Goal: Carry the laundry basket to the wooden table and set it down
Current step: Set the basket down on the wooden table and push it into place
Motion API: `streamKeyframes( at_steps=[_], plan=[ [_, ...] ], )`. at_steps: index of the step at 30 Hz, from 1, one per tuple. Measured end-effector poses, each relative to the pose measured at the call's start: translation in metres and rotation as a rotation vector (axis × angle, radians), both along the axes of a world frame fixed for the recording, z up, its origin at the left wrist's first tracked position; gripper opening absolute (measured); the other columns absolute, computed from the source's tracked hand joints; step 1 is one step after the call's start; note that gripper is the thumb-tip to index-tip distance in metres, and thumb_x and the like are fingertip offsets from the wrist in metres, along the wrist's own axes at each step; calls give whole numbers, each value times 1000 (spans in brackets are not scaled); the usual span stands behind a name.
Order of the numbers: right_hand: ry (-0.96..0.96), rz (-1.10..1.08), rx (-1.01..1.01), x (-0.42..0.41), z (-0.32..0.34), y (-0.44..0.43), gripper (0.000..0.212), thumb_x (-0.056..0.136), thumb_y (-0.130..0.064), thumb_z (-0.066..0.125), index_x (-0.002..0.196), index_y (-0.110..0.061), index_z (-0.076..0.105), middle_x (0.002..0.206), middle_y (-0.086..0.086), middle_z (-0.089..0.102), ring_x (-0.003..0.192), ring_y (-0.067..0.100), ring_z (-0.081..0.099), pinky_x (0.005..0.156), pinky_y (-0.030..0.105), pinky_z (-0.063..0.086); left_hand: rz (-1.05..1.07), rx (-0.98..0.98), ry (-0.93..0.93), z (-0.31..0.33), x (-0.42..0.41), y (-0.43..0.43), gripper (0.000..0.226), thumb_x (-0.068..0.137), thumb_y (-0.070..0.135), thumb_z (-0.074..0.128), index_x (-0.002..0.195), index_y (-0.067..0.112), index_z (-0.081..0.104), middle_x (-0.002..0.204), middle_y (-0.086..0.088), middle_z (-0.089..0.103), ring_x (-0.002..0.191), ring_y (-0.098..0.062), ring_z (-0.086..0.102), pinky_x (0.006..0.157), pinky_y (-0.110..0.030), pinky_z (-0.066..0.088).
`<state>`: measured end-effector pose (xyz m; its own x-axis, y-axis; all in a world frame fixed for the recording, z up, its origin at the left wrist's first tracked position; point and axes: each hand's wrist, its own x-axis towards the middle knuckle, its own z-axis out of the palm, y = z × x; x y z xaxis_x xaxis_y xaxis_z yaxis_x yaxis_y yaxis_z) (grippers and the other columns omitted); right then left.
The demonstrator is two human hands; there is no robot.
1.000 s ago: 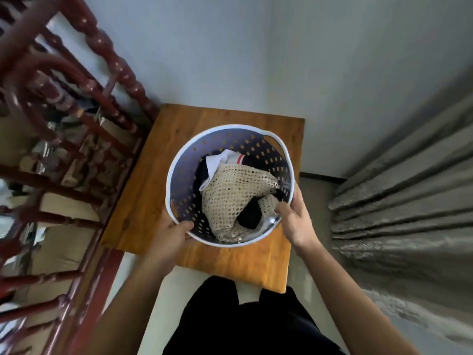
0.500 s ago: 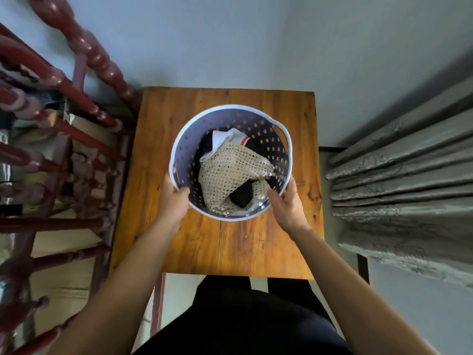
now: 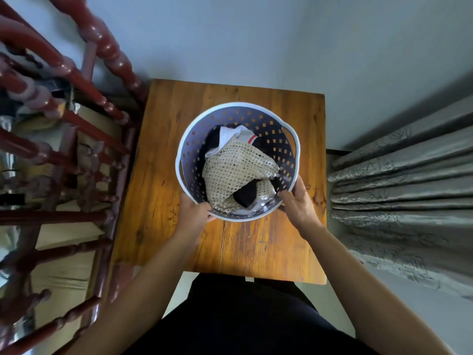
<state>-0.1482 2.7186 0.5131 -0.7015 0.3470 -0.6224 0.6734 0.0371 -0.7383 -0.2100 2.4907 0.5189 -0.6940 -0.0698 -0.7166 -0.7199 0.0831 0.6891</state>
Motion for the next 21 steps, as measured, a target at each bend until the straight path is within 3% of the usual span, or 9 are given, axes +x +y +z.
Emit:
streamKeyframes(
  at_steps=[5,7,10,14,18,19,21],
  plan=[
    [52,118,24,-32,7,-5,62,84,-37,56,145,-47,46,129,-6,70,120,26,66,103,58,54,130,-7,17,8,-22,-9,58,91,-15,43,129,29,45,133,-4,53,100,-15,61,64,-31,58],
    [68,146,12,-56,10,-10,65,87,-34,57,149,-48,41,129,-6,69,116,26,68,101,58,56,137,-9,52,8,-40,-17,57,91,-14,44,135,24,45,138,-5,53,110,-23,62,61,-28,60],
    [83,182,8,-95,13,-24,67,94,-24,57,154,-46,36,122,-2,70,106,31,70,94,59,59,145,-35,94,3,-78,-31,60,92,-11,45,141,22,43,141,-6,53,119,-28,59,57,-25,60],
    [98,223,38,-140,7,-41,67,99,-23,54,159,-40,29,112,4,70,87,32,68,79,52,60,134,-75,138,-3,-123,-45,60,94,-12,42,143,22,39,143,-5,51,117,-27,58,64,-31,59],
    [99,302,115,-165,4,-51,61,105,-41,53,160,-33,28,126,-3,64,94,30,70,82,48,60,130,-139,204,-7,-146,-53,57,97,-4,45,147,22,38,142,-7,54,122,-27,58,93,-43,54],
    [91,330,140,-168,2,-51,63,104,-48,53,160,-31,29,131,-4,63,100,27,69,85,48,60,100,-191,237,-6,-148,-54,59,95,0,50,148,22,36,143,-7,55,125,-26,57,101,-45,50],
    [34,399,212,-174,-1,-47,79,99,-62,50,163,-27,21,155,2,52,130,30,60,102,51,54,-10,-316,332,-2,-144,-52,67,90,6,58,150,21,33,147,-6,51,131,-24,52,111,-45,42]
  ],
)
